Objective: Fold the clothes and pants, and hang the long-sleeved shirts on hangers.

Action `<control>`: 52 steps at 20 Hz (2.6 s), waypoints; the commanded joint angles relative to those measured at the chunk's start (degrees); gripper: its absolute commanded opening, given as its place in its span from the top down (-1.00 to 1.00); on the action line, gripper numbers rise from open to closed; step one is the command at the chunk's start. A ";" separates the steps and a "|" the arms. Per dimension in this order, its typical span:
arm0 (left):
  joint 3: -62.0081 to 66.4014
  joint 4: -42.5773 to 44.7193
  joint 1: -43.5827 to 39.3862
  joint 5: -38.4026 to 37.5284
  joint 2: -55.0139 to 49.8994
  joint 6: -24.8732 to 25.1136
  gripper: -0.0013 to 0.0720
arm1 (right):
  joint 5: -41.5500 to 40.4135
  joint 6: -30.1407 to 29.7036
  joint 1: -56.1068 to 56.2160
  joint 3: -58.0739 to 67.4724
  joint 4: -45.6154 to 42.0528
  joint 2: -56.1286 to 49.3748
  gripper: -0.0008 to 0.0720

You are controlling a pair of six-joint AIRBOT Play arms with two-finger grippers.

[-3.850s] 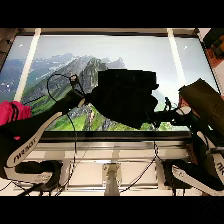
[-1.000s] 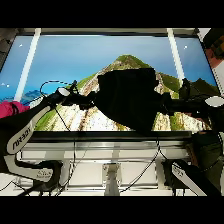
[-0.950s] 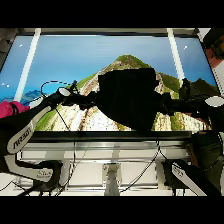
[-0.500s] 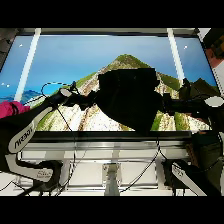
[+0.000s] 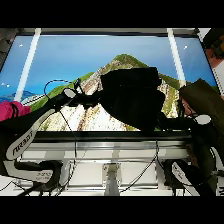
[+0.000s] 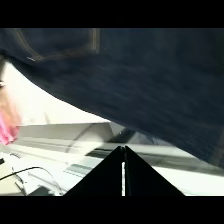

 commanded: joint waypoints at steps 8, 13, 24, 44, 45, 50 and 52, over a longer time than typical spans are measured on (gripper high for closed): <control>0.07 0.02 -0.57 3.45 0.70 1.03 0.83 | 9.35 -1.07 -11.69 -2.67 -8.63 -4.98 -0.01; 0.07 0.02 -0.57 3.41 0.72 1.66 0.83 | 5.97 -7.10 -11.69 -2.64 -1.22 -13.46 0.10; 0.07 0.00 -0.57 3.43 0.70 1.64 0.83 | 3.78 -9.77 -11.65 -2.67 1.40 -17.40 0.10; 0.90 1.09 0.70 10.10 3.30 3.13 0.84 | 0.15 -7.15 -2.60 9.31 11.15 -17.38 0.95; 1.97 1.09 0.68 11.13 4.15 3.10 0.84 | -1.42 -6.10 -2.60 12.81 11.15 -17.49 0.95; 13.11 1.09 0.68 15.54 4.63 3.06 0.84 | -4.50 -2.14 -2.36 34.29 11.19 -23.21 0.95; 17.27 1.09 0.68 18.51 4.63 3.08 0.84 | -4.66 -1.25 -1.25 43.80 11.23 -27.32 0.95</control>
